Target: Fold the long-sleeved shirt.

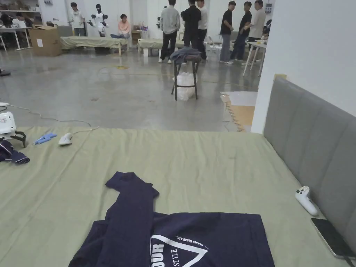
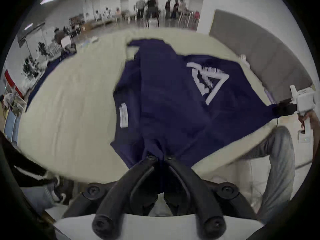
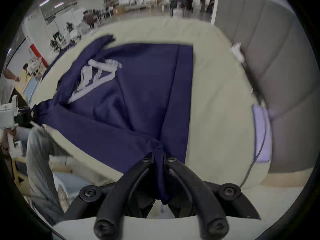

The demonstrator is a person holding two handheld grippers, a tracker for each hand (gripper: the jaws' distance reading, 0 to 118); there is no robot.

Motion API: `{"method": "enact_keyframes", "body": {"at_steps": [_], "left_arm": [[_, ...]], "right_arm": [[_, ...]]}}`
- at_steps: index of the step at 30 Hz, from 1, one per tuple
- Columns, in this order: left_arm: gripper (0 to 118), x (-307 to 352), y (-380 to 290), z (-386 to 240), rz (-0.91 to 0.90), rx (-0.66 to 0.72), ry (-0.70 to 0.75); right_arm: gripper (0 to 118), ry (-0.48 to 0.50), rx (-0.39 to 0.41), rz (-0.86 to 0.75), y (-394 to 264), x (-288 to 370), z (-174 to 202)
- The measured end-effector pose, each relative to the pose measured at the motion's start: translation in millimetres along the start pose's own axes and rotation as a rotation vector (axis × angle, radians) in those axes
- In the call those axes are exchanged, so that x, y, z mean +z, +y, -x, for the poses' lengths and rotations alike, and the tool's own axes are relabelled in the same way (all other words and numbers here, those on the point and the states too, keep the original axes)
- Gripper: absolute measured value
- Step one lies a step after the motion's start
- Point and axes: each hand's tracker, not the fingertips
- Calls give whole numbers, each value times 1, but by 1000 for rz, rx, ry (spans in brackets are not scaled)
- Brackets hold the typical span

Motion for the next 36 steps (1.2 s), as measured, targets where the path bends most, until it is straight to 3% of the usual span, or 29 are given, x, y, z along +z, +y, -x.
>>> {"method": "enact_keyframes", "body": {"at_steps": [7, 8, 9, 10, 11, 12, 13, 15, 16, 17, 18, 19, 20, 28, 30, 32, 33, 34, 36], "left_arm": [[7, -4, -7, -11, 37, -10, 3], [14, 0, -5, -10, 5, 7, 10], [29, 6, 0, -8, -44, 24, -8], [73, 13, 5, -4, -72, 27, -33], [101, 19, 10, -1, -92, 32, -40], [111, 32, 15, 1, -140, 44, -52], [106, 47, 23, 2, -193, 56, -78], [103, 61, 38, 7, -236, 86, -85], [98, 67, 45, 8, -260, 97, -70], [82, 71, 51, 7, -282, 100, -65], [46, 73, 59, 6, -309, 82, -72], [7, 68, 68, 5, -315, 58, -58], [4, 68, 81, 1, -371, 56, -21], [4, 27, 266, -1, -398, 42, -19], [14, 2, 324, 1, -399, 38, -21], [77, -43, 382, 13, -376, 64, -29], [101, -67, 410, 16, -353, 65, -18], [111, -93, 429, 15, -349, 72, 16], [108, -140, 454, 16, -375, 60, 64]], "right_arm": [[7, -46, 28, 44, 0, -18, 9], [8, -50, 35, 39, 2, -15, 10], [10, -58, 45, 12, 5, -9, 11], [25, -61, 24, -44, 8, 1, 12], [54, -58, -1, -86, 10, 9, 10], [87, -50, -17, -132, 12, 19, 9], [117, -50, -16, -183, 14, 30, 9], [118, -32, -21, -269, 20, 49, 5], [115, -42, -42, -288, 24, 55, 5], [106, -48, -58, -294, 26, 60, 6], [78, -52, -64, -299, 29, 61, 4], [8, -52, -59, -297, 31, 61, 5], [1, -60, -56, -295, 34, 57, 7], [0, -41, -34, -287, 63, 25, 21], [0, -13, -51, -293, 70, 18, 23], [0, 14, -56, -288, 78, 6, 24], [0, 26, -46, -279, 81, -1, 25], [0, 42, -29, -267, 85, -5, 29], [0, 48, -30, -257, 92, -24, 30]]}}
